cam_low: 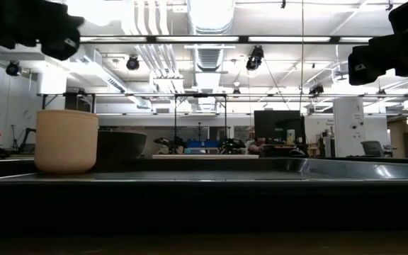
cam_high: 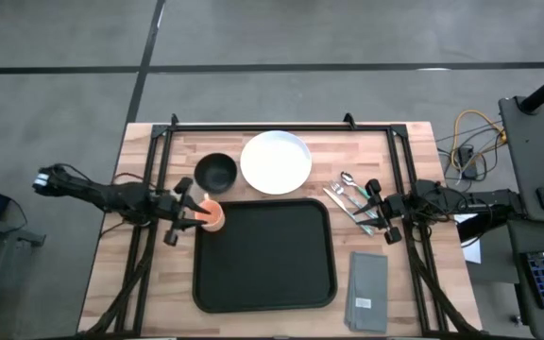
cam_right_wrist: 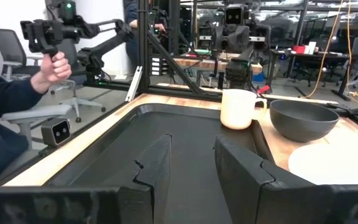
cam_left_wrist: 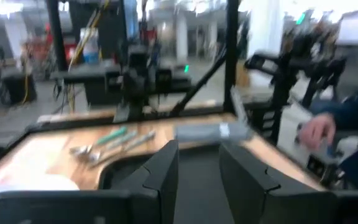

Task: Set up tray
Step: Put the white plate to the bottom of the orange mug into the black table tray

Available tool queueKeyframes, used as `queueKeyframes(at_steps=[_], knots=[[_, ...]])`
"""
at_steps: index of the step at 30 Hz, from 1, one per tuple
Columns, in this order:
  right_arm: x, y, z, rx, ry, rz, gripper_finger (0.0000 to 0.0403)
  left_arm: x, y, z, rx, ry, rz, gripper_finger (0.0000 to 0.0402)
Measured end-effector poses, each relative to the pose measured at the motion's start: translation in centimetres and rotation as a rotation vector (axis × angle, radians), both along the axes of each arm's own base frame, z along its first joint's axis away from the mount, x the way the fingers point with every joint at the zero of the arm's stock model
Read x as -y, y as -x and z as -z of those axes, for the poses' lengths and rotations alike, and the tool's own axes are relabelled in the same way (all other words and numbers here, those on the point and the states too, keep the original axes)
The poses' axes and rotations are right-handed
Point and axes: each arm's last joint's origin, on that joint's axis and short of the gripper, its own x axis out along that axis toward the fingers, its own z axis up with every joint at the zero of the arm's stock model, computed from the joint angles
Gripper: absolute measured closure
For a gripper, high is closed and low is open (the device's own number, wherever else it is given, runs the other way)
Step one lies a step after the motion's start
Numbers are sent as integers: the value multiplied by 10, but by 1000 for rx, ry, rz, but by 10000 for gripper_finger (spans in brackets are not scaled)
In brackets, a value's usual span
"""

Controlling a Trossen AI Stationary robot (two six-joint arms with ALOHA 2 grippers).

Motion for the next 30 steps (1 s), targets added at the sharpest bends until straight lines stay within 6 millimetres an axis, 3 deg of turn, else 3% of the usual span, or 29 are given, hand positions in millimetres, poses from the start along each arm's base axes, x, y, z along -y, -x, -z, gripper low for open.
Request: queueKeyframes(at_steps=[5, 17, 30], knots=[[0, 0, 0, 0, 0, 0, 291, -2, 9, 6, 19, 20, 12, 304], [0, 0, 0, 0, 0, 0, 291, -6, 17, -2, 6, 23, -2, 304], [0, 0, 0, 0, 0, 0, 291, -6, 27, 10, 82, 21, 67, 304]])
